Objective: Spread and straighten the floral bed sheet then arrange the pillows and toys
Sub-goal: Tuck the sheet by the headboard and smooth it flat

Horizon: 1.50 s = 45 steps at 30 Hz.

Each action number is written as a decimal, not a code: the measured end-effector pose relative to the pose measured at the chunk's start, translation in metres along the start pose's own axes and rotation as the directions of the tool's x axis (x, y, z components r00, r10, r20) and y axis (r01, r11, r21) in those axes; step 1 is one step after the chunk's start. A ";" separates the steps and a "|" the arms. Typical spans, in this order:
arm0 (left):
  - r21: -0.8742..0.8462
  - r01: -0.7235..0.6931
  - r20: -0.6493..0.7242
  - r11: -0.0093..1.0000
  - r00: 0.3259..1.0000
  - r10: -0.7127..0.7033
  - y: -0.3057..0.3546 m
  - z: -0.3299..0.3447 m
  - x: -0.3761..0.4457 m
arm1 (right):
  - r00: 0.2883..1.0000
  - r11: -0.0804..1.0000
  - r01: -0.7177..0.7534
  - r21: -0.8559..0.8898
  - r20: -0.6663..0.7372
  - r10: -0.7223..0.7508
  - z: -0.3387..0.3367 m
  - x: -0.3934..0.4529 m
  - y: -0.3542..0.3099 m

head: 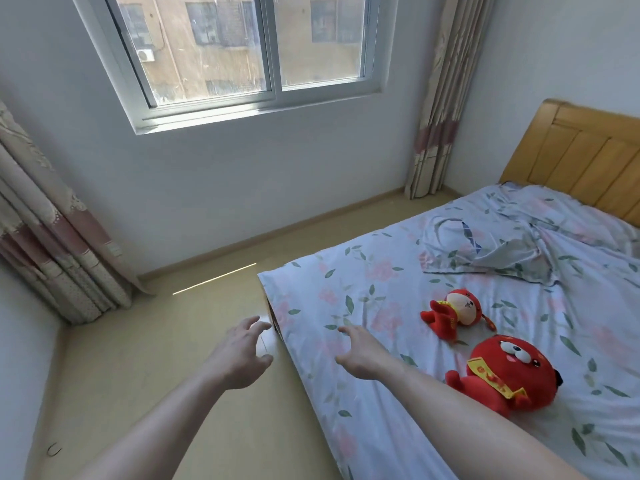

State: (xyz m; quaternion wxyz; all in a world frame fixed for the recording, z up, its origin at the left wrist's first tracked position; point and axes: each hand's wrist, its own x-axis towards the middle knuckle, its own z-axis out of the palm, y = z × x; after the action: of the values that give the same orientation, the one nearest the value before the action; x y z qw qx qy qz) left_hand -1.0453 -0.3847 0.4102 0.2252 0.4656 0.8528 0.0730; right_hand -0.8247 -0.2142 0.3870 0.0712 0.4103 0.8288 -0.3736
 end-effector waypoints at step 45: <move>0.146 -0.529 0.241 0.836 0.838 0.489 -0.135 -0.322 0.823 | 0.845 0.798 -0.351 0.490 -0.202 0.495 -0.201 0.728 -0.219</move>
State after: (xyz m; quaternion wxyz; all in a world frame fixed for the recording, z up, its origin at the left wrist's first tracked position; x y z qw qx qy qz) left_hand -1.6764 0.2486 0.3908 0.2298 0.7020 0.6741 -0.0039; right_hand -1.4230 0.2944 0.3436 -0.0749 0.6475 0.6097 -0.4510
